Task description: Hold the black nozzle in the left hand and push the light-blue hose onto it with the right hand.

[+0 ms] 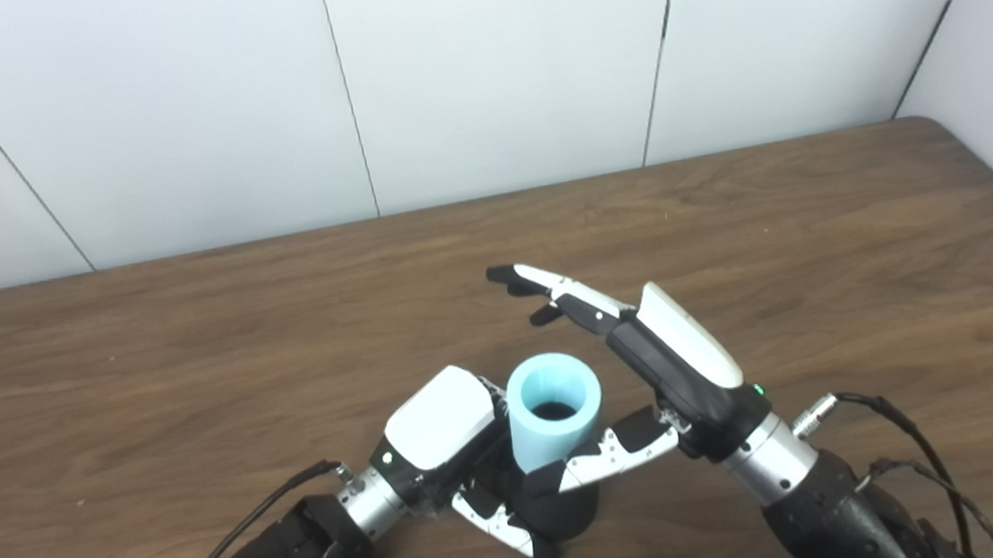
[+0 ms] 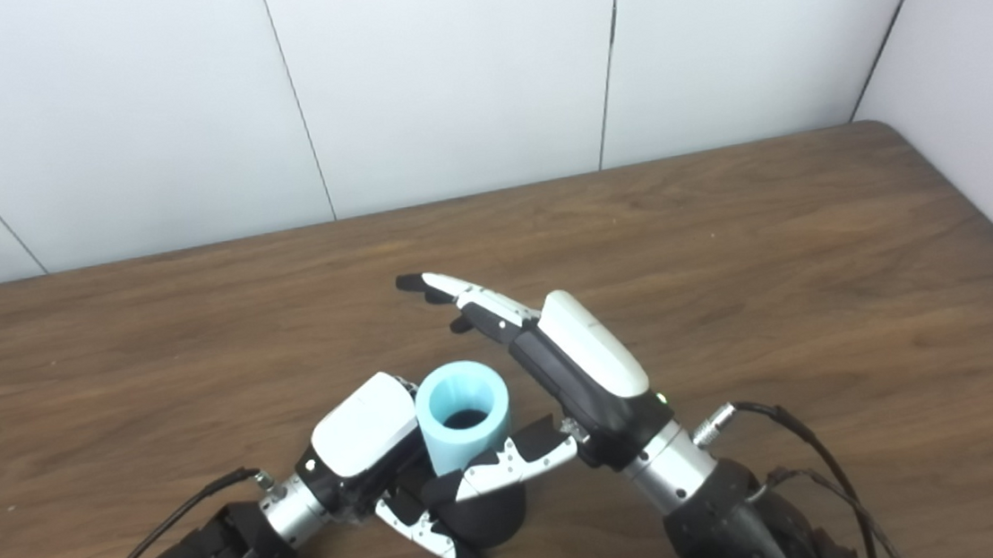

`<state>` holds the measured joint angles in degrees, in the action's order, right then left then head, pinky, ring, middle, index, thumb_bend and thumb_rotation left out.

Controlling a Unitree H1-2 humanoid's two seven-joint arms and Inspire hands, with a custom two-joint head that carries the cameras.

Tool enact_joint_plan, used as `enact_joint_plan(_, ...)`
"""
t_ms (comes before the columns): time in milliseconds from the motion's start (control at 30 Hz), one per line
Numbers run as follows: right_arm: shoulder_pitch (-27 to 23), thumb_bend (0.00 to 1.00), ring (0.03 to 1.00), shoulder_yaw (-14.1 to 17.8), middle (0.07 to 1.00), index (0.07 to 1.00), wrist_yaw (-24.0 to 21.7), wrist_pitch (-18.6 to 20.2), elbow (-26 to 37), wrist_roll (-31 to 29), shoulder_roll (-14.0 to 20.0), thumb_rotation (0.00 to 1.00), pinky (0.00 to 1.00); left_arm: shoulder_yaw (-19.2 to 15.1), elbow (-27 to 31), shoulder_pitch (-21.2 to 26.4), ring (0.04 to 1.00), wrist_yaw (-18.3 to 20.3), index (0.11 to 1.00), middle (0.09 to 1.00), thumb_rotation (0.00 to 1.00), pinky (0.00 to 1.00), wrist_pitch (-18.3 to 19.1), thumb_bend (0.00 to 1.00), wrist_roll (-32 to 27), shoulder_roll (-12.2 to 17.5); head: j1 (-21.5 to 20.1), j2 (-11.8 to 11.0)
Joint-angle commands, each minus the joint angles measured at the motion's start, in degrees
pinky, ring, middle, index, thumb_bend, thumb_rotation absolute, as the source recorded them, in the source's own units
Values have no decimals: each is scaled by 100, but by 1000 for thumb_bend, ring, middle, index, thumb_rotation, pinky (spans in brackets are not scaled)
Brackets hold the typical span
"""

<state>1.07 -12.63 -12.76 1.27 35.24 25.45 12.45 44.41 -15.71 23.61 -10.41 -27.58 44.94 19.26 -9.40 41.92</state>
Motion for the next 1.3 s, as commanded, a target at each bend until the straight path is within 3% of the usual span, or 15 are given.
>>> enact_joint_plan(0, -273, 1000, 875, 133, 924, 926, 59, -414, 171, -151, 97, 535, 735, 482, -727, -975, 222, 251, 487, 473, 0, 164, 67, 524, 87, 59, -2, 3)
enact_joint_plan(167, -407, 982, 912, 573, 949, 950, 242, -565, 413, 82, 287, 820, 800, 505, -784, -933, 245, 221, 487, 474, 0, 183, 67, 524, 83, 29, -50, -20)
enact_joint_plan(300, -349, 960, 911, 846, 962, 957, 21, -666, 768, 658, 580, 925, 805, 547, -889, -881, 224, 122, 487, 473, 0, 171, 67, 524, 111, -6, -72, -42)
enact_joint_plan(400, -261, 907, 978, 780, 994, 984, -287, -685, 1007, 992, 756, 972, 923, 541, -939, -855, 217, 127, 487, 472, 0, 165, 68, 524, 125, -39, -76, -46)
enact_joint_plan(500, -107, 912, 998, 653, 1000, 998, -576, -783, 1245, 1366, 864, 975, 988, 559, -967, -828, 221, 102, 487, 473, 0, 165, 68, 524, 99, -62, -87, -57)
enact_joint_plan(733, 203, 958, 1000, 514, 1000, 1000, -1166, -846, 1623, 1975, 776, 981, 1000, 606, -1062, -786, 187, -26, 486, 471, 0, 138, 67, 525, 124, -92, -101, -71)
enact_joint_plan(933, 501, 933, 997, 376, 1000, 987, -1401, -1004, 1677, 2199, 703, 927, 997, 620, -1099, -765, 186, -14, 486, 471, 0, 137, 67, 524, 120, -95, -101, -82)
enact_joint_plan(1033, 638, 920, 972, 336, 995, 967, -1427, -1136, 1644, 2303, 623, 908, 949, 618, -1102, -765, 186, -22, 486, 471, 0, 136, 67, 525, 116, -96, -103, -92)
enact_joint_plan(1267, 784, 921, 959, 262, 990, 961, -1576, -1353, 1603, 2500, 559, 908, 913, 624, -1094, -764, 194, -9, 486, 472, 0, 141, 68, 524, 128, -92, -103, -92)
